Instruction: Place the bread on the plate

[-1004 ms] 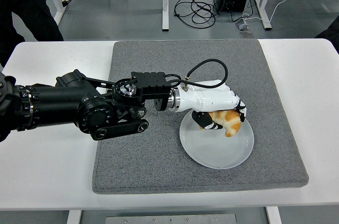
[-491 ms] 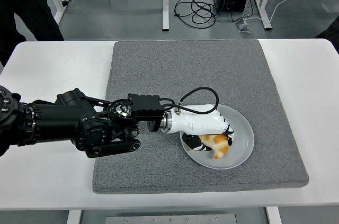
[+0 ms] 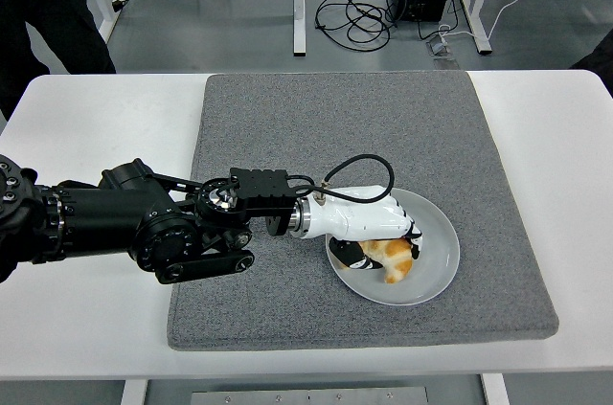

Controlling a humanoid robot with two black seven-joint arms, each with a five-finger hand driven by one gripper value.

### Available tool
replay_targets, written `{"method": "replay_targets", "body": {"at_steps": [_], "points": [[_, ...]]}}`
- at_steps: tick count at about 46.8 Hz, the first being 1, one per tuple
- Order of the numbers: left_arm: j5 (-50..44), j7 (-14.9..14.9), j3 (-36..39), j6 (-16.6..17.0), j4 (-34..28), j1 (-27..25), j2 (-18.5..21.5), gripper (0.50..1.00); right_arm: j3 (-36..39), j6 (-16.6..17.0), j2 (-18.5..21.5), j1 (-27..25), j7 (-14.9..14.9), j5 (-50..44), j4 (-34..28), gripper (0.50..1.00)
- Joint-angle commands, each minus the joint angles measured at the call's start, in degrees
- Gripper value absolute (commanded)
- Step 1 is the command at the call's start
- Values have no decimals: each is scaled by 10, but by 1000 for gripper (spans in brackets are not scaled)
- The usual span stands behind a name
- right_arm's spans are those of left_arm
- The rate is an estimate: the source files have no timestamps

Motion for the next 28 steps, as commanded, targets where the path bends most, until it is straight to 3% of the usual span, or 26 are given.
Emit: {"method": "replay_targets", "body": {"at_steps": [1, 28], "points": [[-18, -2, -3, -4, -2, -1, 0, 966, 0, 0, 0, 0, 0, 0, 0, 1000], [-38, -3, -9, -6, -9, -31, 0, 977, 0, 0, 0, 0, 0, 0, 0, 1000]]}}
